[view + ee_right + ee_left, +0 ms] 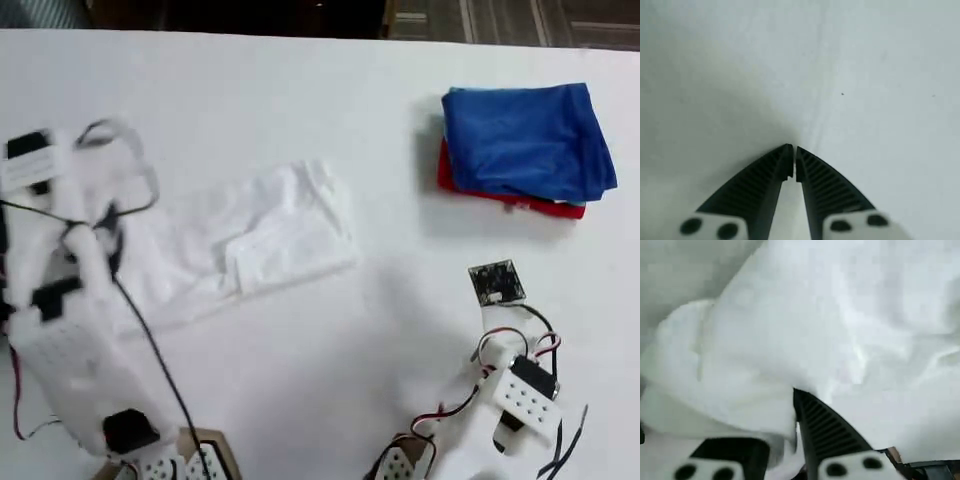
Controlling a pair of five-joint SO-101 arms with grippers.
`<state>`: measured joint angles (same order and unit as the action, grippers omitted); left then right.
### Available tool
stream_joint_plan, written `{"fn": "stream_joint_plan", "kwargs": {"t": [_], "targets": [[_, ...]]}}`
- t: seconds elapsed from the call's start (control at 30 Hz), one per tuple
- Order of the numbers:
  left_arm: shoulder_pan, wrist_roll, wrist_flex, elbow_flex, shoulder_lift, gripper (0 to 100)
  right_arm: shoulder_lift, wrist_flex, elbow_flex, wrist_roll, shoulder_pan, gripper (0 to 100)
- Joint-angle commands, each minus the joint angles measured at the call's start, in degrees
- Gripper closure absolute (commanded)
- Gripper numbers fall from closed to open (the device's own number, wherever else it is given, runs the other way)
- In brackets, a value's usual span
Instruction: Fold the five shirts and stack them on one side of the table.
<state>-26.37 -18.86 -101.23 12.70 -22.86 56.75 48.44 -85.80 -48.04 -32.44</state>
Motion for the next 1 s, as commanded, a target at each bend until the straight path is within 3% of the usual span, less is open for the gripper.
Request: {"fn": "stream_joint_plan", "kwargs": {"t": [0.0, 0.17, 0.3, 0.8, 0.97], "targets": [[13.19, 5.45, -1.23, -2.15, 16.88, 98, 1.27, -0.84, 0.00, -0.09, -0.48, 97.9], [28.22, 12.40, -1.14, -0.92, 20.40, 98, 1.27, -0.84, 0.00, -0.09, -0.48, 97.9], [34.64, 14.24, -0.97, 5.49, 15.12, 98, 1.27, -0.92, 0.00, 1.58, -0.48, 97.9], [37.10, 14.15, -0.70, 51.30, -23.91, 98, 1.27, -1.27, 0.00, 2.81, -0.57, 97.9], [40.62, 14.15, -0.70, 58.95, -29.63, 98, 1.27, -1.27, 0.00, 2.81, -0.57, 97.9]]}}
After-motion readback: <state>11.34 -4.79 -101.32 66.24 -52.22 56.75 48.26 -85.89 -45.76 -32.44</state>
